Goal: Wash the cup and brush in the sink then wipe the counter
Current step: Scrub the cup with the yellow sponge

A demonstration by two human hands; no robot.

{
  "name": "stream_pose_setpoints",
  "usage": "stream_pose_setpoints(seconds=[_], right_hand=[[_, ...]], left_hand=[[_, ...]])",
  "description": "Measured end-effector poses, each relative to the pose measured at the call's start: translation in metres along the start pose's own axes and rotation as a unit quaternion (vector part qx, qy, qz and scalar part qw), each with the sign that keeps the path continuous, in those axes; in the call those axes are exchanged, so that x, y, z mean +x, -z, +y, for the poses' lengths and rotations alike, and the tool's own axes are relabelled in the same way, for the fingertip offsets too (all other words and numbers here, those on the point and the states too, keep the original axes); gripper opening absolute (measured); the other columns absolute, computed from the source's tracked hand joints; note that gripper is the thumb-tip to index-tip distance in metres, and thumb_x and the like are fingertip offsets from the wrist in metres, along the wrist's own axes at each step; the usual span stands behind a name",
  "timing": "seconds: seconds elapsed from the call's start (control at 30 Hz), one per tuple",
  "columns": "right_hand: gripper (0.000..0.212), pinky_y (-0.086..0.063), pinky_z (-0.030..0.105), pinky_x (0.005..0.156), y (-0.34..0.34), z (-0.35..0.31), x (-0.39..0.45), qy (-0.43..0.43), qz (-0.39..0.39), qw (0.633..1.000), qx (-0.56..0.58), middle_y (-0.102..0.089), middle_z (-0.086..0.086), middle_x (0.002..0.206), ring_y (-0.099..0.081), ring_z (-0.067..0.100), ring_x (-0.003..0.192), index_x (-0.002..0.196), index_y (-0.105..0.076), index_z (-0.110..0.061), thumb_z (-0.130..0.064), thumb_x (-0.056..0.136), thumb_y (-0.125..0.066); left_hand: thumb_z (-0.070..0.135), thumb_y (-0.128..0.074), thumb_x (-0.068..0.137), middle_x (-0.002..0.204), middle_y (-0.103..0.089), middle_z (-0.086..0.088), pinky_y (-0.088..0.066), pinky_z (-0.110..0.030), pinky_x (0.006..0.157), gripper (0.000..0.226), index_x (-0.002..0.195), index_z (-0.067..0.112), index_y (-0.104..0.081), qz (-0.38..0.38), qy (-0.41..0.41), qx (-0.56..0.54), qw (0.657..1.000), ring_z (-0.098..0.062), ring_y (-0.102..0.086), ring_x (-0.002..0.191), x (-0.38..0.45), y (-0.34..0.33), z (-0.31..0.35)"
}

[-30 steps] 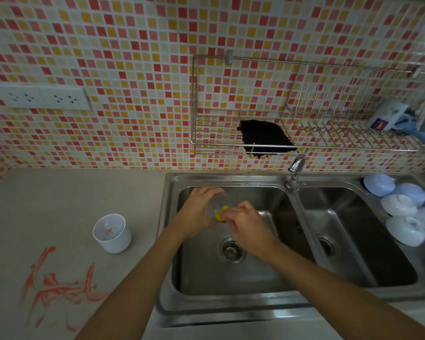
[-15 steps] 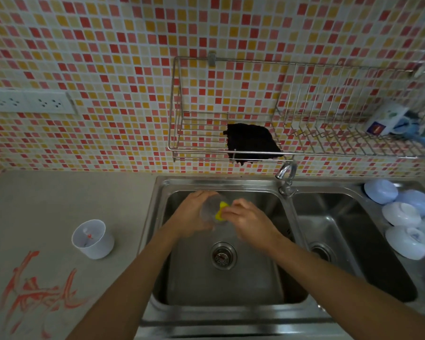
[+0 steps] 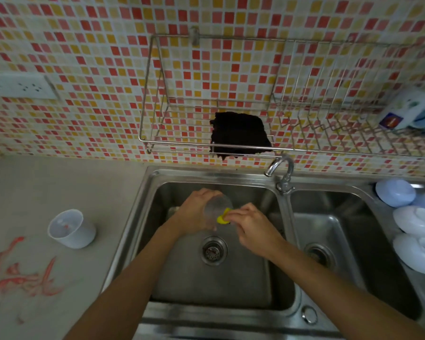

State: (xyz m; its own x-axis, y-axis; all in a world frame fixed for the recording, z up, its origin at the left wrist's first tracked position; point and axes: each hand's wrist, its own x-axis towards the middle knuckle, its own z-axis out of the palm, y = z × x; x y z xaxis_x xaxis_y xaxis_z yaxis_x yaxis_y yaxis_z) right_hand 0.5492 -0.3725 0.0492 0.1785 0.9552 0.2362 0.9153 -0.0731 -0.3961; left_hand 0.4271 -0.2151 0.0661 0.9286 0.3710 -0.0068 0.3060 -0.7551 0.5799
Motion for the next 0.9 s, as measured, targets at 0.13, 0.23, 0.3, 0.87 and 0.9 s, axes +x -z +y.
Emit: stream_pose_setpoints(seconds=[0.13, 0.23, 0.3, 0.87, 0.9], right_hand=[[0.032, -0.053, 0.032, 0.076, 0.005, 0.009, 0.002, 0.028, -0.031, 0.999, -0.001, -0.073, -0.003, 0.098, -0.057, 0.026, 0.085, 0.098, -0.074, -0.015, 0.004, 0.073, -0.068], [0.049, -0.055, 0.035, 0.074, 0.01, 0.024, 0.007, 0.061, -0.004, 0.997, -0.049, -0.071, -0.001, 0.1, -0.059, 0.028, 0.088, 0.101, -0.072, -0.012, 0.01, 0.057, -0.072], [0.055, -0.055, 0.034, 0.077, 0.007, 0.023, 0.006, 0.045, 0.021, 0.997, -0.05, -0.07, -0.001, 0.104, -0.058, 0.027, 0.092, 0.105, -0.07, -0.013, 0.011, 0.055, -0.07], [0.029, -0.042, 0.023, 0.084, -0.016, 0.008, -0.004, -0.039, -0.017, 0.998, 0.039, -0.071, -0.006, 0.108, -0.06, 0.021, 0.094, 0.104, -0.073, -0.02, -0.005, 0.081, -0.063], [0.027, -0.043, 0.026, 0.087, -0.016, 0.008, -0.004, -0.044, -0.042, 0.996, 0.061, -0.072, -0.005, 0.109, -0.06, 0.022, 0.096, 0.105, -0.073, -0.02, -0.007, 0.084, -0.061]], left_hand=[[0.018, -0.089, 0.057, 0.134, -0.052, -0.007, -0.027, -0.02, 0.1, 0.086, 0.133, 0.008, -0.049, -0.007, -0.004, -0.003, 1.0, -0.022, -0.046, 0.124, 0.0, -0.016, 0.005], [0.013, -0.088, 0.054, 0.13, -0.055, -0.009, -0.032, -0.027, 0.102, 0.085, 0.131, 0.005, -0.051, 0.002, -0.009, -0.002, 1.0, -0.025, -0.049, 0.121, 0.001, -0.014, 0.01], [0.011, -0.088, 0.053, 0.129, -0.056, -0.011, -0.033, -0.029, 0.103, 0.087, 0.13, 0.003, -0.051, 0.013, -0.007, 0.007, 1.0, -0.026, -0.049, 0.12, 0.004, -0.007, 0.011], [0.02, -0.086, 0.059, 0.133, -0.05, -0.002, -0.026, -0.023, 0.104, 0.086, 0.134, 0.013, -0.047, -0.002, 0.024, 0.023, 0.999, -0.019, -0.043, 0.123, 0.0, -0.02, -0.004], [0.021, -0.086, 0.06, 0.134, -0.049, -0.001, -0.023, -0.019, 0.102, 0.085, 0.135, 0.014, -0.046, -0.009, 0.028, 0.02, 0.999, -0.018, -0.042, 0.124, -0.004, -0.021, -0.004]])
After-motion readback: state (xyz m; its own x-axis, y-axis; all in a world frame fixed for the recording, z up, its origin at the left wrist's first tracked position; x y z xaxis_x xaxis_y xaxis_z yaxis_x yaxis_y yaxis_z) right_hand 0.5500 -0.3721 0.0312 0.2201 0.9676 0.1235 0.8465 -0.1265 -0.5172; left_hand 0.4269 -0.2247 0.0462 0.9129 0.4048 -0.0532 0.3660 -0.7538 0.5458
